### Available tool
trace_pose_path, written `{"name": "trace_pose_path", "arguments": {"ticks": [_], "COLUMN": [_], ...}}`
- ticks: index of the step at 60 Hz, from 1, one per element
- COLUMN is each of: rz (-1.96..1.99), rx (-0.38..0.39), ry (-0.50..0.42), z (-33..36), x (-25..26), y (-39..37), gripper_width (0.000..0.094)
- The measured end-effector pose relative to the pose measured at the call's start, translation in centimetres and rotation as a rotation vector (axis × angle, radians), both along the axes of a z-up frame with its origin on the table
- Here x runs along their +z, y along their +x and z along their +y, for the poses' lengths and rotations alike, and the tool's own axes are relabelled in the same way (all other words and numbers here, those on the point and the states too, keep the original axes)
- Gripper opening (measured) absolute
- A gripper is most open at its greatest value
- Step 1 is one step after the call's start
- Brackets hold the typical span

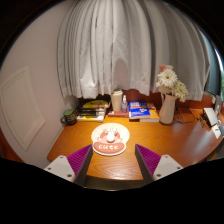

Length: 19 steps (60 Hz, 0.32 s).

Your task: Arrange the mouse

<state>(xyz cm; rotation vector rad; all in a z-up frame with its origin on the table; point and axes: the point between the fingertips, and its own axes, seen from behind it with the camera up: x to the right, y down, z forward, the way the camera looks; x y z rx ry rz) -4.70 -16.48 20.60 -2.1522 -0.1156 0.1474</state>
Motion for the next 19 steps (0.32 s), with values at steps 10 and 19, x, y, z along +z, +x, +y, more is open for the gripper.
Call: {"name": "trace_pose_path", "arguments": {"ticks": [10, 19], "rz": [0.014, 0.002], "rx": [-0.005, -0.007], "ry": [-0.001, 0.012], "z": [-1.6, -2.0], "x": [-0.2, 0.1], "y": [-0.1, 0.2], "gripper_width": [0.0845, 0.0845]}}
